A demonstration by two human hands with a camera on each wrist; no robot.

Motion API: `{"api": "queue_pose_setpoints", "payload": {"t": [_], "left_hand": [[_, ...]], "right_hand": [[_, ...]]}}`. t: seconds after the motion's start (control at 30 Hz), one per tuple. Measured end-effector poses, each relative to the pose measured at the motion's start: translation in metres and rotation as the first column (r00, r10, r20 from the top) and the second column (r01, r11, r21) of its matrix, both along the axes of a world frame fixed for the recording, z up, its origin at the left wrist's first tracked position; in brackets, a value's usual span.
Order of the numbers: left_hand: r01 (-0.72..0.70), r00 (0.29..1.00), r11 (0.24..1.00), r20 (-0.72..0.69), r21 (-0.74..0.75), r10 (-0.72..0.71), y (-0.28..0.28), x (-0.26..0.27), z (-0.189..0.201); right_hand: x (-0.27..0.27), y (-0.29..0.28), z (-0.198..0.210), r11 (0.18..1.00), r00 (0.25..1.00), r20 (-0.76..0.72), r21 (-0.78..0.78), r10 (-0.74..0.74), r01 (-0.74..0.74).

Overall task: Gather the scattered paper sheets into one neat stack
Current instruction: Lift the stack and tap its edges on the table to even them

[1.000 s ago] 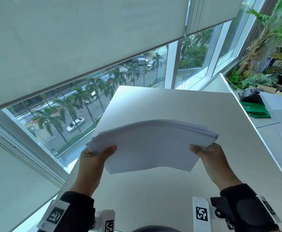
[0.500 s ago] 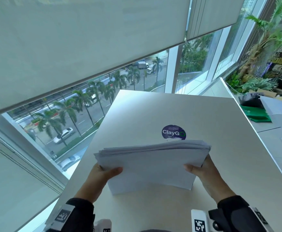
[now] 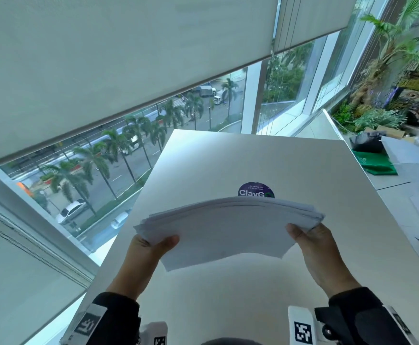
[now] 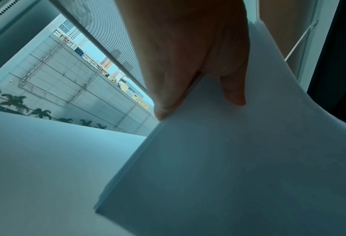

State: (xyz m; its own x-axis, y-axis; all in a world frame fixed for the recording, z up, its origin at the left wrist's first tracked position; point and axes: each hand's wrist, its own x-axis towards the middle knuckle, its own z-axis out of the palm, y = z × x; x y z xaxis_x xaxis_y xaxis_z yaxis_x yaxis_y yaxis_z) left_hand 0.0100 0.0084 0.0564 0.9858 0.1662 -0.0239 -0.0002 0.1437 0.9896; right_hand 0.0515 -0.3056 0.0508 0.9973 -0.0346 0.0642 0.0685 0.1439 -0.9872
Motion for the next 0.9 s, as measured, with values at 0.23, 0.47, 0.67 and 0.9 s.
{"api": "queue_pose_setpoints", "payload": {"t": [0.23, 0.47, 0.67, 0.9], "left_hand": [[0.055, 0.994, 0.991, -0.099, 0.12, -0.043, 0.004, -0.002, -0.015], [-0.101, 0.993, 0.992, -0.058, 0.074, 0.105, -0.01, 0.002, -0.012], [-0.139, 0.99, 0.985, 0.046, 0.099, 0.135, -0.01, -0.001, -0.002], [-0.15, 0.981, 0.977, -0.102, 0.15, 0.166, -0.001, -0.002, -0.021]], "right_hand": [[-0.004, -0.011, -0.013, 0.991, 0.992, -0.104, -0.1, 0.075, -0.085], [-0.003, 0.007, -0.006, 1.0, 0.993, -0.118, 0.002, -0.025, 0.026], [0.002, 0.015, 0.003, 0.999, 0.995, -0.096, 0.035, -0.005, 0.008], [0.0, 0.019, -0.011, 0.998, 0.993, -0.114, -0.045, 0.043, -0.048]]}}
